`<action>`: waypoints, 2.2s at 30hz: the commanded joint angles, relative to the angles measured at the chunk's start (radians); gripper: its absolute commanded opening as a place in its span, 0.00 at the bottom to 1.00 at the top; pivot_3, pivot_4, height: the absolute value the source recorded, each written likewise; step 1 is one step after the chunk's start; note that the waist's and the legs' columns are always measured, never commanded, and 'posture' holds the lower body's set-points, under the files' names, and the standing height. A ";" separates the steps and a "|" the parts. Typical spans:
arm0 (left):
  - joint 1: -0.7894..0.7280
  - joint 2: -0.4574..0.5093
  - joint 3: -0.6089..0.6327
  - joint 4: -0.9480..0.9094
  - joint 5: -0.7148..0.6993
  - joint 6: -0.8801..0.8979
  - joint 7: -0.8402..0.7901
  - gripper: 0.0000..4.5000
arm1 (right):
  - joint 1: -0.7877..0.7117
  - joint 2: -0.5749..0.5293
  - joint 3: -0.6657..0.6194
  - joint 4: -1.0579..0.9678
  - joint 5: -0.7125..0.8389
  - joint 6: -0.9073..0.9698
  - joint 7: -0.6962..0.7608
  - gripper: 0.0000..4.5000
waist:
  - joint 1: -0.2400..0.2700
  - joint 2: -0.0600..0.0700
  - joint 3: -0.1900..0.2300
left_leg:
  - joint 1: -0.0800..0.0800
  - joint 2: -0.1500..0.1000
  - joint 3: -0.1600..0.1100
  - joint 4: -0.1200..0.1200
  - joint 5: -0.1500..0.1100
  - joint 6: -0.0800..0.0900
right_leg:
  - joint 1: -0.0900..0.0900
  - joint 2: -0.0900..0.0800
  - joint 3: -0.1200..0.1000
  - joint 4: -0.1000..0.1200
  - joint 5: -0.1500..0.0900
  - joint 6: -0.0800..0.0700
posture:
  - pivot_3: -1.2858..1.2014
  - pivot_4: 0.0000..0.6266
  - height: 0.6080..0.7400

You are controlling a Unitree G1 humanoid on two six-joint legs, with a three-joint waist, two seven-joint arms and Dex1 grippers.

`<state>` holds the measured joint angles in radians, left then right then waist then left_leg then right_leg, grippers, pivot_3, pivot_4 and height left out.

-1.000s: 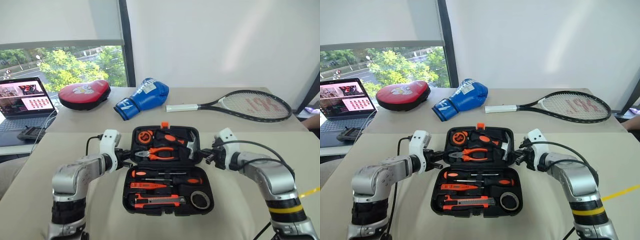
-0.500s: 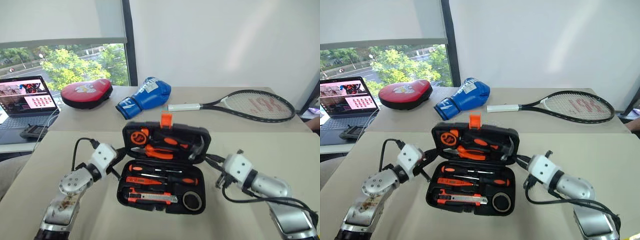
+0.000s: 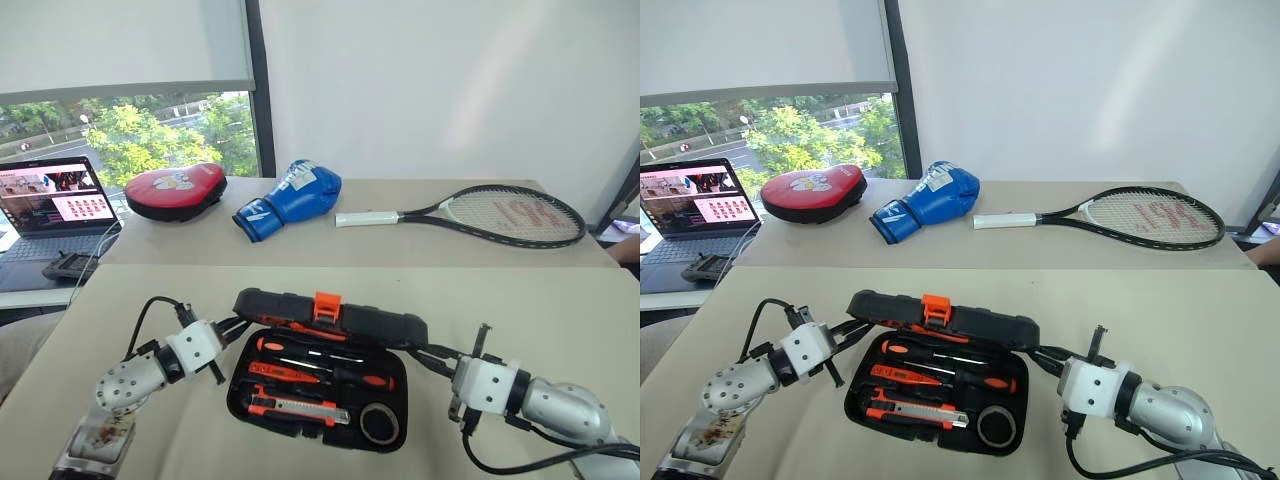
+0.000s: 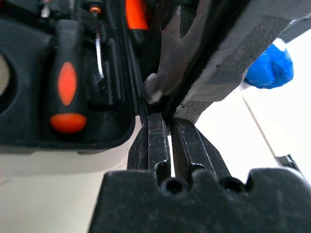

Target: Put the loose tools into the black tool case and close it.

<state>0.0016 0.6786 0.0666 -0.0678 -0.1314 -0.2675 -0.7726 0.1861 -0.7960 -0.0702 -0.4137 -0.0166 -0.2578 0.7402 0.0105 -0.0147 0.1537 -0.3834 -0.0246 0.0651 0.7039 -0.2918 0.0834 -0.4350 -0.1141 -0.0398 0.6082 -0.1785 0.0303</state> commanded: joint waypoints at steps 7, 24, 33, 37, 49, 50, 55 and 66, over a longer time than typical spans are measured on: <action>0.042 0.067 0.170 0.088 -0.191 0.188 -0.080 0.70 | 0.258 -0.126 -0.206 -0.204 0.136 0.227 0.150 0.55 | 0.009 -0.002 0.001 | 0.000 0.002 0.000 0.002 0.000 -0.001 | 0.002 0.001 -0.001 0.000 -0.001 -0.001 | 0.52 0.24 1.00; -0.146 0.141 0.155 -0.175 -0.546 0.765 -0.219 0.02 | -0.101 -0.254 0.237 -0.430 0.473 0.855 0.210 0.00 | 0.003 -0.011 0.005 | 0.001 0.005 -0.003 0.003 0.002 -0.008 | 0.003 0.002 -0.003 0.000 -0.002 -0.003 | 0.52 0.24 1.00; -0.093 0.394 0.235 -0.340 -0.772 0.987 -0.501 0.02 | -0.387 -0.093 0.263 -0.252 0.419 1.085 0.015 0.00 | -0.006 -0.015 0.007 | -0.003 0.007 -0.002 0.003 0.004 -0.010 | -0.003 0.005 -0.002 0.003 -0.003 -0.010 | 0.52 0.24 1.00; -0.085 0.440 0.256 -0.345 -0.767 0.984 -0.549 0.02 | -0.478 -0.061 0.315 -0.164 0.379 1.093 0.010 0.00 | 0.002 -0.012 0.008 | -0.002 0.006 -0.002 0.003 0.004 -0.010 | -0.003 0.006 -0.002 0.003 -0.004 -0.013 | 0.52 0.24 1.00; -0.098 0.384 0.240 -0.363 -0.696 0.914 -0.496 0.13 | -0.738 0.092 0.323 0.278 0.270 0.846 0.079 0.00 | -0.008 -0.012 0.008 | -0.002 0.007 -0.002 0.003 0.009 -0.015 | -0.003 0.013 -0.001 0.003 0.000 -0.011 | 0.52 0.24 1.00; -0.102 0.381 0.234 -0.362 -0.692 0.913 -0.493 0.18 | -0.724 0.075 0.292 0.247 0.310 0.870 0.110 0.00 | -0.003 -0.012 0.008 | -0.003 0.007 -0.002 0.003 0.009 -0.017 | -0.003 0.012 -0.002 0.003 0.000 -0.011 | 0.52 0.24 1.00; -0.151 0.355 0.180 -0.343 -0.663 0.903 -0.468 0.59 | -0.582 -0.006 0.139 -0.029 0.511 1.089 0.143 0.34 | 0.005 -0.010 0.009 | -0.008 0.006 -0.002 0.003 0.008 -0.014 | -0.005 0.008 -0.004 0.002 0.000 -0.009 | 0.52 0.24 1.00; -0.263 0.286 -0.002 -0.253 -0.534 0.830 -0.505 0.75 | -0.531 0.253 0.253 -0.195 0.492 1.318 -0.207 0.57 | -0.001 -0.010 0.010 | -0.006 0.005 -0.002 0.002 0.004 -0.011 | -0.005 0.009 -0.002 0.003 -0.001 -0.008 | 0.52 0.24 1.00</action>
<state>-0.2386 0.9717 0.0788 -0.3311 -0.6862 0.5910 -1.2629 -0.3198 -0.5676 0.1805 -0.5860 0.4813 1.0324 0.5824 0.0091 -0.0247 0.1633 -0.3889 -0.0193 0.0634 0.7059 -0.2874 0.0719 -0.4405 -0.1051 -0.0418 0.6111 -0.1796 0.0220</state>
